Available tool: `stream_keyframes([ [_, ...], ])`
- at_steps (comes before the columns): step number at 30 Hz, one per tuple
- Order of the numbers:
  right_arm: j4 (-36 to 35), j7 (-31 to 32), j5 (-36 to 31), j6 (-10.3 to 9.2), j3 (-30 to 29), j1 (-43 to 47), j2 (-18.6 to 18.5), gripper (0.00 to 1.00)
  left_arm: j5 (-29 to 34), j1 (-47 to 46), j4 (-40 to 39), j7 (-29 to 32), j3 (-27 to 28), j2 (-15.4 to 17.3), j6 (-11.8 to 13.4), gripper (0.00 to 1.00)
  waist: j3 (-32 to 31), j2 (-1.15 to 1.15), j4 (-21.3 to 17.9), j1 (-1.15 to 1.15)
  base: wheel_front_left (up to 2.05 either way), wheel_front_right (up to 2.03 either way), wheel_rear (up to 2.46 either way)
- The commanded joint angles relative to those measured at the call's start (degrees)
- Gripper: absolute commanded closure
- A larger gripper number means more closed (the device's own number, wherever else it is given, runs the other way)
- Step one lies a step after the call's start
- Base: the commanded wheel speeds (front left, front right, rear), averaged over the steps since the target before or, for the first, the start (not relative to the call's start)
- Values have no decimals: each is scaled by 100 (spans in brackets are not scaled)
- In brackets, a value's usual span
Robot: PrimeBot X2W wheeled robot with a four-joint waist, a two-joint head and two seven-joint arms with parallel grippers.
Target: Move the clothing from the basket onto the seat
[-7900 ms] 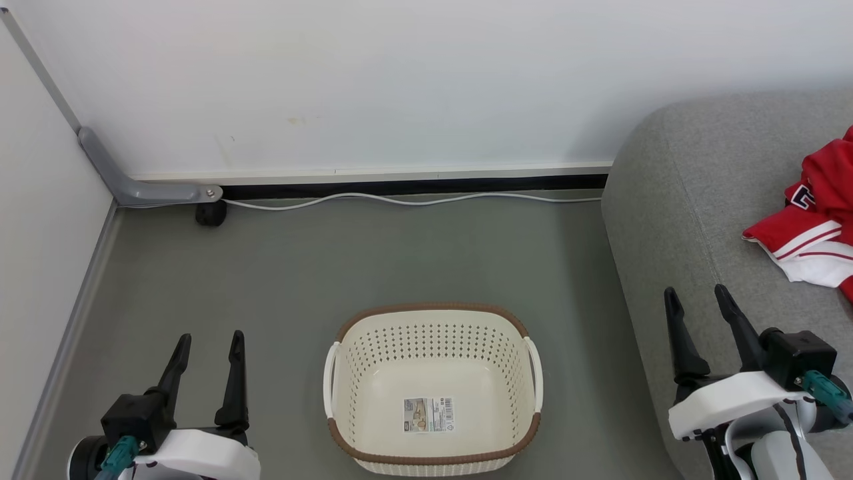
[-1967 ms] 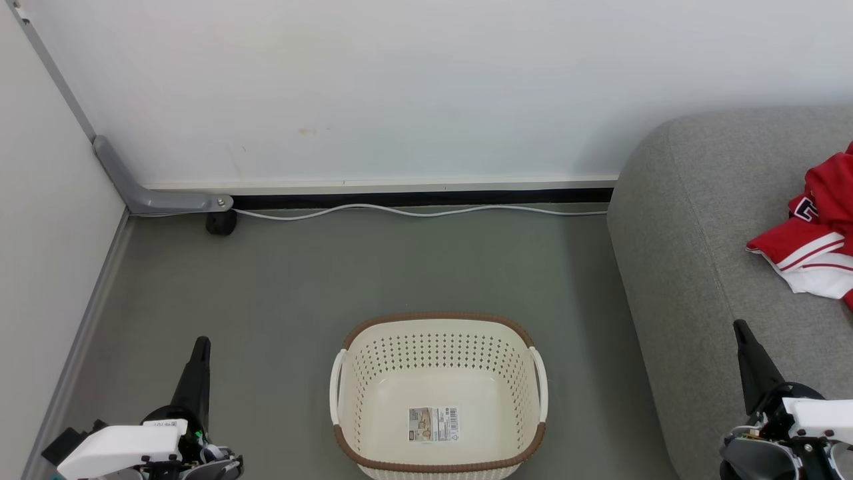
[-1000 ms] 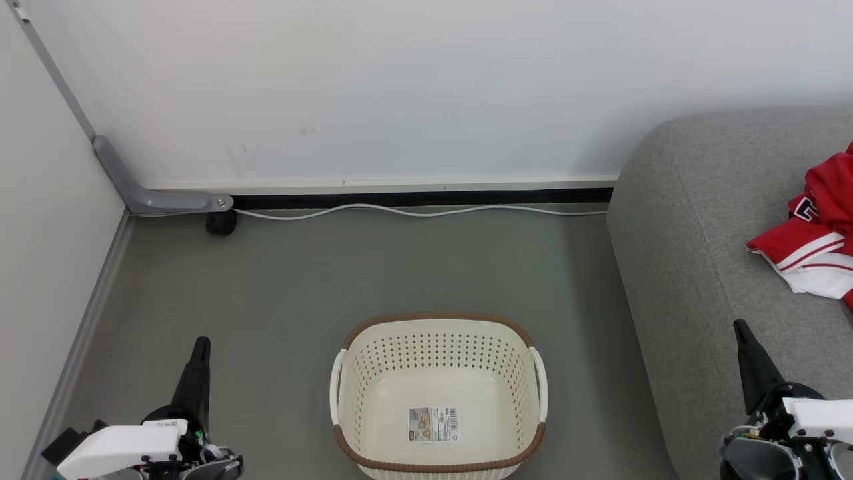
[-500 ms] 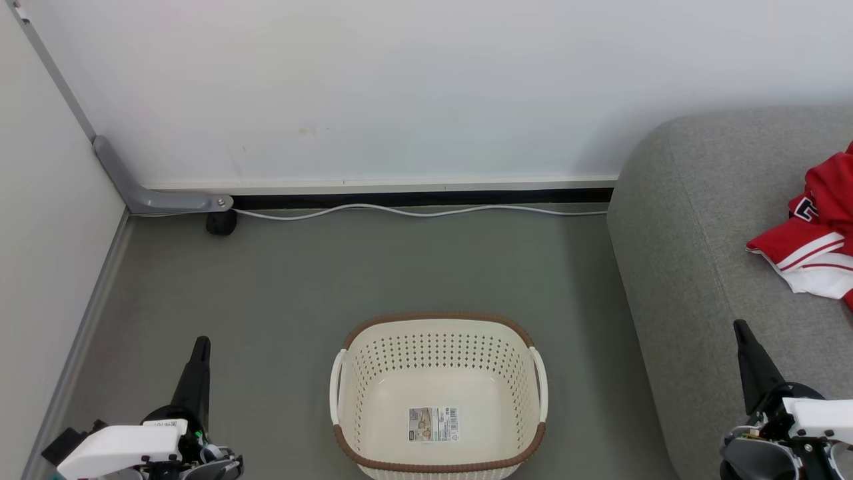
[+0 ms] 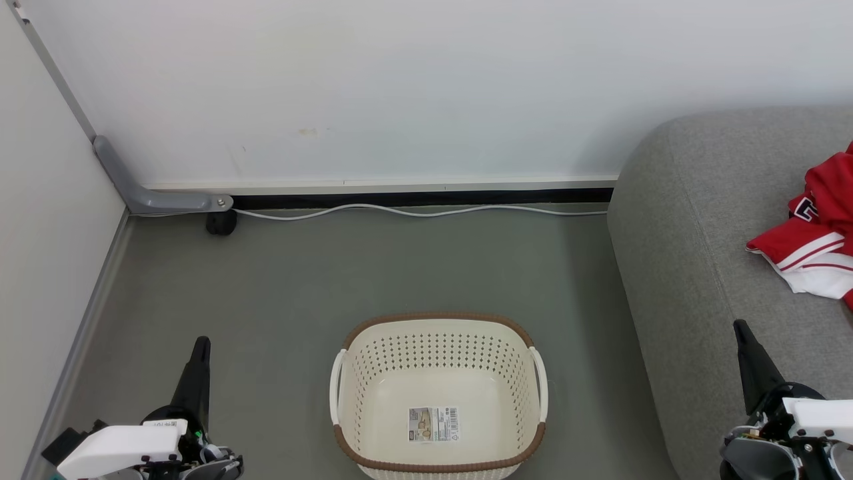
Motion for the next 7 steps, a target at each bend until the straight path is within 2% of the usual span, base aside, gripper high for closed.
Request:
stream_keyframes([
  [1,-182,44,65,9,100,-94,-56,100,-21,-333,-168,34,185,99,-42,100,0,0,0,0,0,0,0],
  [7,-182,44,65,9,100,-94,-56,100,-21,-333,-168,34,185,99,-42,100,0,0,0,0,0,0,0],
])
